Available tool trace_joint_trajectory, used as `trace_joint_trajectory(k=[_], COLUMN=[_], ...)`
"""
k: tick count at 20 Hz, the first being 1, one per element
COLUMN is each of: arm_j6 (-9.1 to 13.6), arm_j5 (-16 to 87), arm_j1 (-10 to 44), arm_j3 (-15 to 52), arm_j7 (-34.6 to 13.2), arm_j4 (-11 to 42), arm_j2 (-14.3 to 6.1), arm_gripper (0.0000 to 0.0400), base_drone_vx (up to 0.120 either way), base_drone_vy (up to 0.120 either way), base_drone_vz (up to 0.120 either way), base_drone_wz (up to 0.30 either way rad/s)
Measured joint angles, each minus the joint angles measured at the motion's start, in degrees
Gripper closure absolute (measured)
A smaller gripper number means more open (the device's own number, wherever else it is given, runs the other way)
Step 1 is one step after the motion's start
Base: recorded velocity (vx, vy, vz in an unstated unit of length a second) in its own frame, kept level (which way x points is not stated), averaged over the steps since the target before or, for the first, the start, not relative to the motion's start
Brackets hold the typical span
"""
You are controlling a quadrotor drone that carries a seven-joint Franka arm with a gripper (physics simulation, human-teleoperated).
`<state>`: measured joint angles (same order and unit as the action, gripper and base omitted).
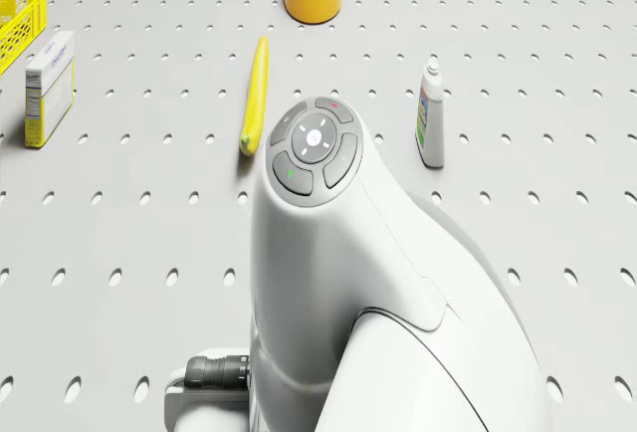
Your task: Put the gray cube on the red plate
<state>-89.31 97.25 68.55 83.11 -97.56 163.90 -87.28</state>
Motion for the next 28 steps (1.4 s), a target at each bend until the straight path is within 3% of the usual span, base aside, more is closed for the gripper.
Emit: trace_joint_trajectory(k=[28], arm_j6=[-2.11], arm_j5=[-0.89], arm_j1=[0.28], arm_j3=[0.27], arm_j7=[-0.22], arm_j4=[-0.05], arm_j2=[-2.27], arm_gripper=[0.015], base_drone_vx=[-0.12], base_drone_vy=[-0.12], base_drone_vz=[0.0], base_drone_wz=[0.0])
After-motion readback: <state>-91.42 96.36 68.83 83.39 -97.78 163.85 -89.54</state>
